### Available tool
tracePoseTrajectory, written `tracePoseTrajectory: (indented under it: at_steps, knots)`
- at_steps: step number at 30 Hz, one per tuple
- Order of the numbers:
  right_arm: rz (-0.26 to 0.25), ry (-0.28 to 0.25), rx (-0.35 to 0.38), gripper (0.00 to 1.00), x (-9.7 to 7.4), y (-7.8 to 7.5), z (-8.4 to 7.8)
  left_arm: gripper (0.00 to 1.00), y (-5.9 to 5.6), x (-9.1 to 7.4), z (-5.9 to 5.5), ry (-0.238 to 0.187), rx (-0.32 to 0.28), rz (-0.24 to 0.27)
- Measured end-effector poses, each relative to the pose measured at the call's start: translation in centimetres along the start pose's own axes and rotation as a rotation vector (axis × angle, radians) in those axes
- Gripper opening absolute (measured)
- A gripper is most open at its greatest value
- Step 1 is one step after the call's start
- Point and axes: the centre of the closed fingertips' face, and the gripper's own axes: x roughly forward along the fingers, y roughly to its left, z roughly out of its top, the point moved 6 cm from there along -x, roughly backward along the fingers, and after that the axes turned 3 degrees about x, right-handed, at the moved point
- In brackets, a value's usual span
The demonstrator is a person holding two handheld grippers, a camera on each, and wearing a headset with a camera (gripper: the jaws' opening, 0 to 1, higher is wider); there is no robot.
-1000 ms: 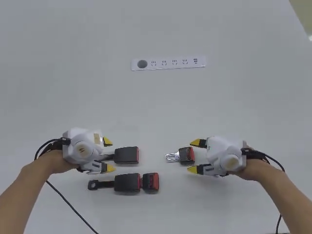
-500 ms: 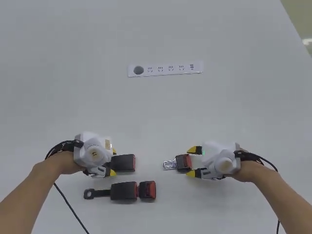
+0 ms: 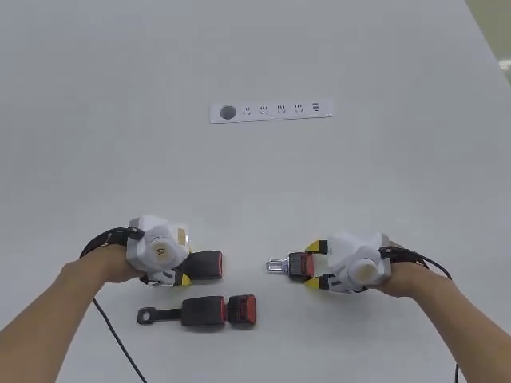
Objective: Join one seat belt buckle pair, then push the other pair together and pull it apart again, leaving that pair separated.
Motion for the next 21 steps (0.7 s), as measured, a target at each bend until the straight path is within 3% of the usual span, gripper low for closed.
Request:
tracePoseTrajectory:
  at_steps: [21]
  knots:
    - [0.002,0.0,-0.027,0.31,0.17,-0.17,0.94,0.31,0.17,0.24,-0.21,0.021,-0.013,0.008]
